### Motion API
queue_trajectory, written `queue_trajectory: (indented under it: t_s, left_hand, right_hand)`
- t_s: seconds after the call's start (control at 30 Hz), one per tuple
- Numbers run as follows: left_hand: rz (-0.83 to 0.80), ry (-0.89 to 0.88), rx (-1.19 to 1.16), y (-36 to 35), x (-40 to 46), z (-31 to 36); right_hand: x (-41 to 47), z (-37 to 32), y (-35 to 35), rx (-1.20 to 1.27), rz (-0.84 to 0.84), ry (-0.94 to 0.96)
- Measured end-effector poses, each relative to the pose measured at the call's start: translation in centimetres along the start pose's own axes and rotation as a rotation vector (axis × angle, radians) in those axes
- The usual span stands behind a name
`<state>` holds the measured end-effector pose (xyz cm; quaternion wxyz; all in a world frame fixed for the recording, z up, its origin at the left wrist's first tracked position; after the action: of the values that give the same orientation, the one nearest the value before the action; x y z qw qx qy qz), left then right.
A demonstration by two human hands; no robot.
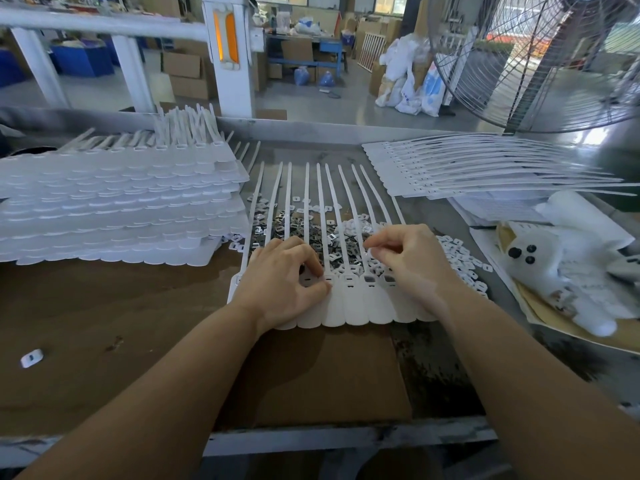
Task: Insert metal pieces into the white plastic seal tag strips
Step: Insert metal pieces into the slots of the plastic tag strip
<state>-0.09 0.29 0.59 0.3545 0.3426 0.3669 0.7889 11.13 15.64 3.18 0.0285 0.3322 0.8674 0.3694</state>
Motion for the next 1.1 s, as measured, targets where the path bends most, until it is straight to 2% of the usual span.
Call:
queue_trajectory:
  t_s: [0.47, 0.83, 1.1]
  left_hand:
    - [-0.01, 0.005, 0.01, 0.04, 0.03, 0.05]
    - [-0.016, 0.0, 0.021, 0.03, 0.06, -0.05]
    - [-0.017, 0.001, 0.01, -0.02, 0.07, -0.07]
  right_hand:
    - [-0.39, -0.36, 0.54, -0.076, -0.213, -0.137]
    - [-0.14, -0.57, 0.76, 0.041, -0.252, -0.266]
    - [0.1, -1.02, 1.01, -0.038, -0.303, -0.263]
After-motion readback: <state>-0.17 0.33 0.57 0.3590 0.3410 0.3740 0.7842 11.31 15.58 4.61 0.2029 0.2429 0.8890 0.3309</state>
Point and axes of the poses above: each hand's wrist, its own x-axis towards the middle knuckle, its own y-axis out of the back of the hand, z = x × y, the point moved 1 cm from there along x, towards the middle knuckle, and after that the axes turned 1 degree about -z, right-handed, at the moved point
